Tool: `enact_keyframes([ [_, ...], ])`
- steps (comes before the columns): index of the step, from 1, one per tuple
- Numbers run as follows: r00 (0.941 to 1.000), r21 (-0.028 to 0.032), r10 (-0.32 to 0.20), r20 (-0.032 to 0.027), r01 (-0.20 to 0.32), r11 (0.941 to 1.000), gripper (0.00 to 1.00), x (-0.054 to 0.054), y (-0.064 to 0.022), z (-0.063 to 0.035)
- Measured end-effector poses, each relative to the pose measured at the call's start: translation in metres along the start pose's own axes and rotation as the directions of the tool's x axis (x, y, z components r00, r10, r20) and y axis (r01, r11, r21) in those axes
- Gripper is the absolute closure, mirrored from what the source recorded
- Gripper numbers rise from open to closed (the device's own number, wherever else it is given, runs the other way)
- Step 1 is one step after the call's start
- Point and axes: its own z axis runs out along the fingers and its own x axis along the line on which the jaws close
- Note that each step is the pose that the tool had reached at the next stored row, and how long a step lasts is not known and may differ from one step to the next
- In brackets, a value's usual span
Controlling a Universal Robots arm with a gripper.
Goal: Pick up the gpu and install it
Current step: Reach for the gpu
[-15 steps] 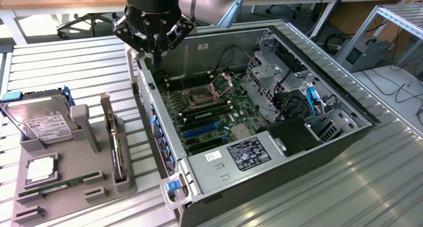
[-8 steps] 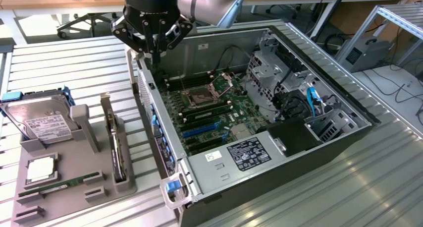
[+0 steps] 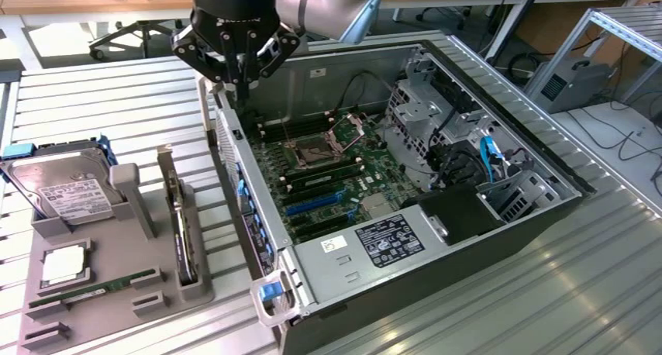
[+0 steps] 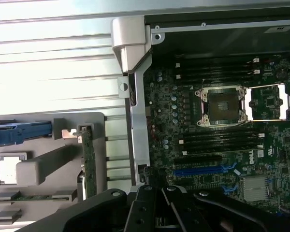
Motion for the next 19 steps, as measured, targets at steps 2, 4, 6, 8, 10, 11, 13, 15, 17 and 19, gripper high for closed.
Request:
enact_keyframes([
  [2, 1.0000, 0.0000, 0.000, 0.0000, 0.000, 1.0000, 0.89, 0.0006, 0.0000, 0.0000],
  [4, 1.0000, 0.0000, 0.000, 0.0000, 0.000, 1.0000, 0.89, 0.0012, -0.0001, 0.0000],
  [6, 1.0000, 0.0000, 0.000, 0.0000, 0.000, 1.0000, 0.89, 0.0018, -0.0001, 0.0000],
  [8, 1.0000, 0.0000, 0.000, 0.0000, 0.000, 1.0000, 0.89, 0.0024, -0.0002, 0.0000],
  [10, 1.0000, 0.0000, 0.000, 0.0000, 0.000, 1.0000, 0.89, 0.0030, -0.0002, -0.0001],
  [11, 1.0000, 0.0000, 0.000, 0.0000, 0.000, 1.0000, 0.89, 0.0033, -0.0003, -0.0001],
  [13, 1.0000, 0.0000, 0.000, 0.0000, 0.000, 1.0000, 0.89, 0.0039, -0.0003, -0.0001],
  [15, 1.0000, 0.0000, 0.000, 0.0000, 0.000, 1.0000, 0.89, 0.0044, -0.0003, -0.0001],
  [17, 1.0000, 0.0000, 0.000, 0.0000, 0.000, 1.0000, 0.89, 0.0050, -0.0004, -0.0001],
  [19, 1.0000, 0.0000, 0.000, 0.0000, 0.000, 1.0000, 0.89, 0.0055, -0.0004, -0.0001],
])
